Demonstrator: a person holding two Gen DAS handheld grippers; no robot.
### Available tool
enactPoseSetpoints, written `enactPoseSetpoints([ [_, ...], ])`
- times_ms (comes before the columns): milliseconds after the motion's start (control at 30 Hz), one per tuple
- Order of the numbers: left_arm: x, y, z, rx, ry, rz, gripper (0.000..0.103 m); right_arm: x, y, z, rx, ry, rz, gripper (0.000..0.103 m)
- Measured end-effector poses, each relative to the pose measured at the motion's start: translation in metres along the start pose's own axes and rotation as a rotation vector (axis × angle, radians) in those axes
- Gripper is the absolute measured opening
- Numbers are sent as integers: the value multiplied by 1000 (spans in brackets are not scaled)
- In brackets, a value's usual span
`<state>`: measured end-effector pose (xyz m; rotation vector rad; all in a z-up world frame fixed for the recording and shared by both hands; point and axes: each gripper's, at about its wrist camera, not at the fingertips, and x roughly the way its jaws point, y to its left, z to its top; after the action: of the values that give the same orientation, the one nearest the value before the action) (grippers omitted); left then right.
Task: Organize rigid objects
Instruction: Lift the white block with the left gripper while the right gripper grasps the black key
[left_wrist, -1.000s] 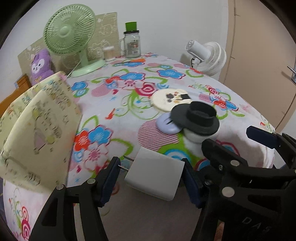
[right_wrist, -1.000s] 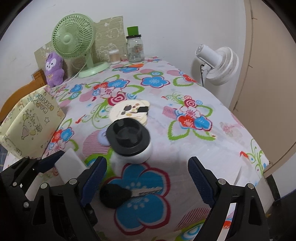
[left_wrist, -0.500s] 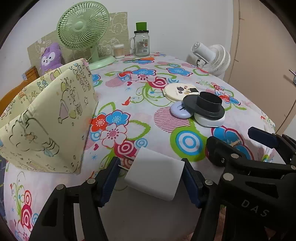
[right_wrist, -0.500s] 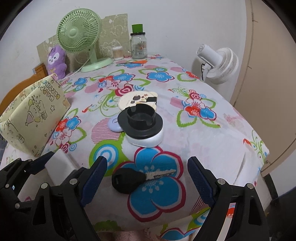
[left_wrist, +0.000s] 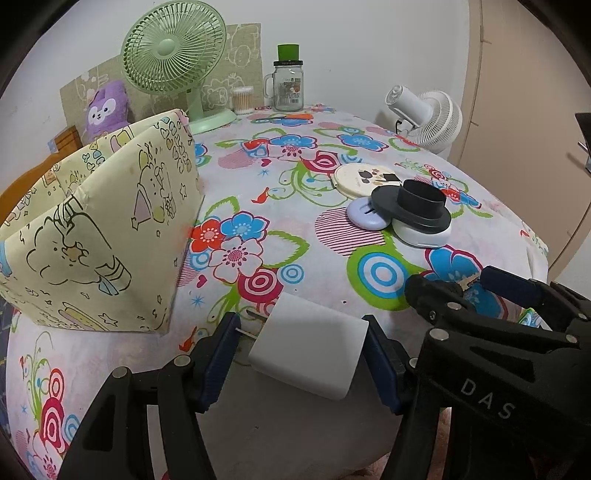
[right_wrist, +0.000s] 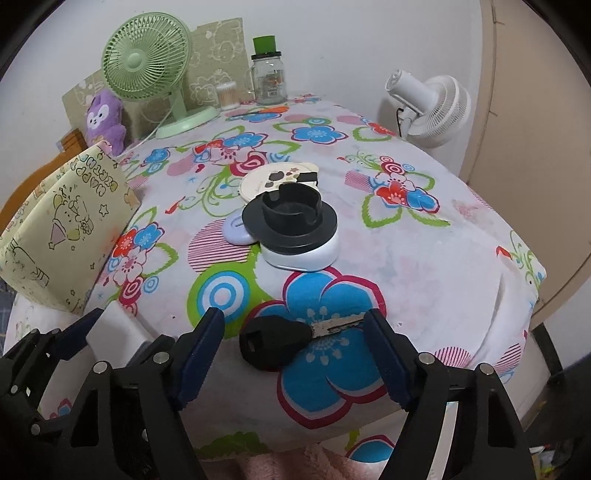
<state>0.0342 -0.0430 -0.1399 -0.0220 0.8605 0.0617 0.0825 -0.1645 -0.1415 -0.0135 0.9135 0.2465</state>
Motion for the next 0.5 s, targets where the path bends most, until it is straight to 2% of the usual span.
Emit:
enactPoseSetpoints([
  [133, 0, 0, 0, 6, 6, 0, 68, -1, -1, -1, 2, -7, 4, 77],
  [233, -1, 0, 0, 10, 11, 6, 68, -1, -4, -1, -7, -13, -3, 70],
  [367, -3, 0, -1, 19, 15, 18, 68, -2, -3, -2, -19, -12, -3, 70],
  [500, -4, 8, -3, -6, 31, 0, 68, -3, -5, -3, -20, -15, 6, 70],
])
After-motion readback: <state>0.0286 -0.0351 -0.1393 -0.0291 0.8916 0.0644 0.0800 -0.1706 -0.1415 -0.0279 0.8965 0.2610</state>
